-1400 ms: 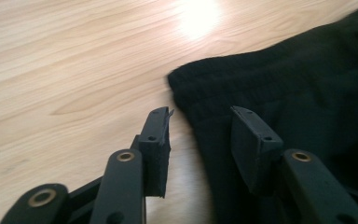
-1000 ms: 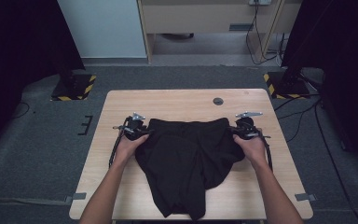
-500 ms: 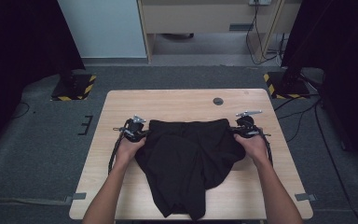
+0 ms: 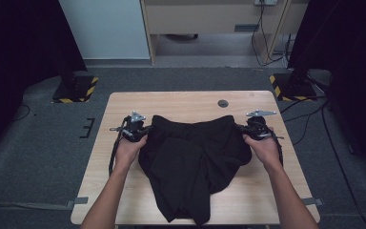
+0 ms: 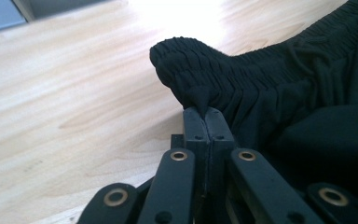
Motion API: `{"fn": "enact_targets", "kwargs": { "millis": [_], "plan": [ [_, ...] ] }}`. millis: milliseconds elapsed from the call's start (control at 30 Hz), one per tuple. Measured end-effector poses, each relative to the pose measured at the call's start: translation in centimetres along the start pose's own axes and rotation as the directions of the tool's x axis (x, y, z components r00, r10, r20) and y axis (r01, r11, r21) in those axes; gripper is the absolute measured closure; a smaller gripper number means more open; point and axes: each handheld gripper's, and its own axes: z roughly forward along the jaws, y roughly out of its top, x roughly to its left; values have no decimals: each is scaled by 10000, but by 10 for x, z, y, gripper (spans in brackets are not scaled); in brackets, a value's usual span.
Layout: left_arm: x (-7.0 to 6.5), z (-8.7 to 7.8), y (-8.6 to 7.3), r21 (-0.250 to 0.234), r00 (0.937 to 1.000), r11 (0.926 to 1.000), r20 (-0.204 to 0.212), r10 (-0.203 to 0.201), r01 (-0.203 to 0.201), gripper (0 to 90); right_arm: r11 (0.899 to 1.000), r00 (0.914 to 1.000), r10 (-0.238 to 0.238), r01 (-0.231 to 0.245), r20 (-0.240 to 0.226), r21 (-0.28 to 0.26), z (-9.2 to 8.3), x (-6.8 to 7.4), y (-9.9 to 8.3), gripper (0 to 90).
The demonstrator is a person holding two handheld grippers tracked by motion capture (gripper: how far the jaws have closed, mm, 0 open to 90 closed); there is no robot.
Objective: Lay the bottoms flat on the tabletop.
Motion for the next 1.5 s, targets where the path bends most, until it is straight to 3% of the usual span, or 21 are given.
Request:
{"fn": "enact_targets", "kwargs": {
  "millis": [500,800,1167,1500],
  "plan": [
    [-16,-52,51,-1248,9992,9915,-225,340,-366,894,9925,9990,-440,443,47,-1136,-58,8,31,892],
    [-15,-74,79,-1846,9989,9822,-367,289,-352,894,9824,9982,-575,595,164,-1772,-84,11,61,892],
    [-14,-103,97,-2270,9967,9723,-695,416,-564,895,9692,9978,-652,663,127,-2372,-103,16,80,892],
    [-15,-116,113,-2583,9955,9640,-853,419,-628,894,9648,9967,-801,815,160,-2498,-108,21,92,892]
  ]
}}
